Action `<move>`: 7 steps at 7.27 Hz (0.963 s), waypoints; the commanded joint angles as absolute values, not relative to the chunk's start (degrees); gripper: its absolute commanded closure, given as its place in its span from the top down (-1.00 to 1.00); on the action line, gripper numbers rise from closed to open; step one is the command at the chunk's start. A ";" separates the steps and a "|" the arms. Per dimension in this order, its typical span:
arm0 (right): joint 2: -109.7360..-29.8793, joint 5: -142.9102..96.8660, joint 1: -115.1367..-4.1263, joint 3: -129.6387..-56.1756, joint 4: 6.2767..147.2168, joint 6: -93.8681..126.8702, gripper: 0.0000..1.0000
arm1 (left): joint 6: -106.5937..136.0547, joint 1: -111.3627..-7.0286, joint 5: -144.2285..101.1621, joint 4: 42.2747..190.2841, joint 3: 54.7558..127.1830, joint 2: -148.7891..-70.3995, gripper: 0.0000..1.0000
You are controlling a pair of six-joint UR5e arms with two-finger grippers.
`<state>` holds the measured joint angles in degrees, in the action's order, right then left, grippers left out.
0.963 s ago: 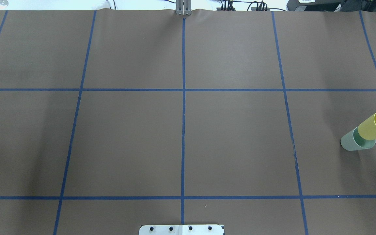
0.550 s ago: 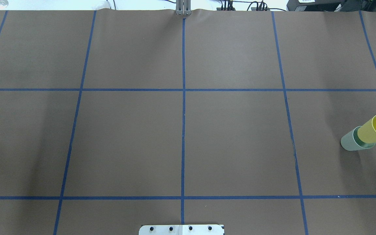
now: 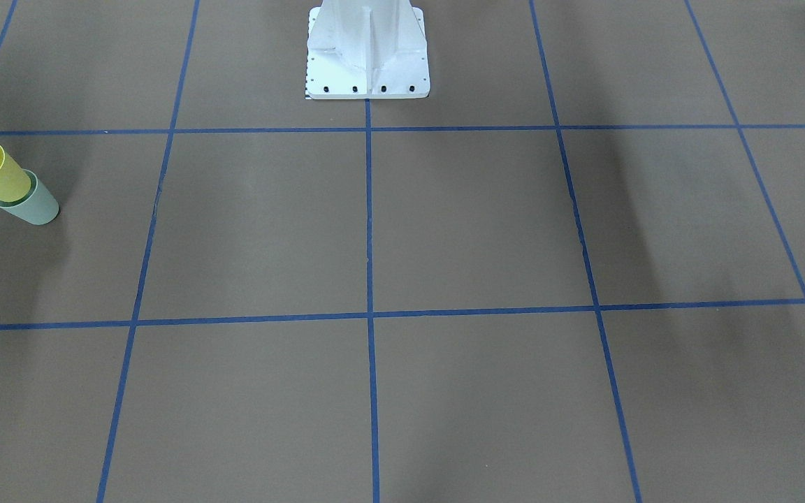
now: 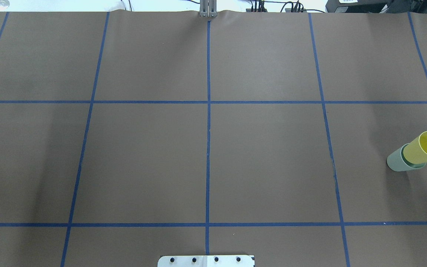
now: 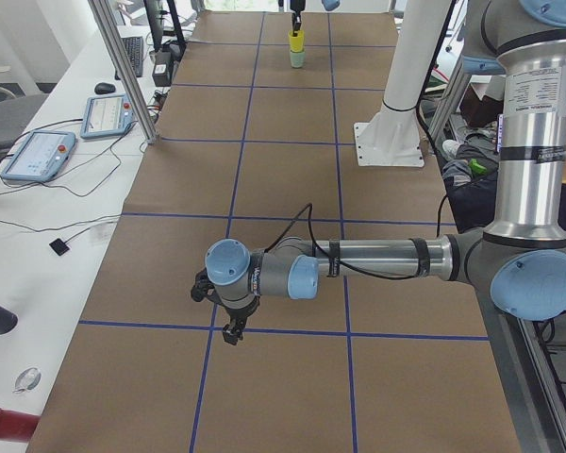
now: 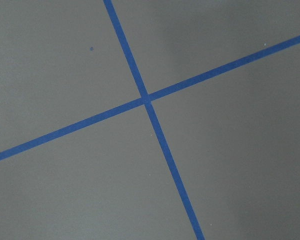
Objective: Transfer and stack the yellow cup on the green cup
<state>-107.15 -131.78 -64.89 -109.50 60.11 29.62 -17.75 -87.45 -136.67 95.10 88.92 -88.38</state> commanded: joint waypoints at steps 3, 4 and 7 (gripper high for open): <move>-107.14 -130.34 -63.54 -109.42 60.12 29.53 -0.94 | -17.75 -87.36 -136.67 95.10 88.95 -88.33 1.00; -107.14 -130.25 -63.54 -109.34 60.12 29.53 -0.92 | -17.75 -87.36 -136.67 95.10 88.95 -88.33 1.00; -107.05 -129.91 -63.54 -109.34 60.03 29.01 0.99 | -17.75 -87.36 -136.67 95.10 88.95 -88.42 1.00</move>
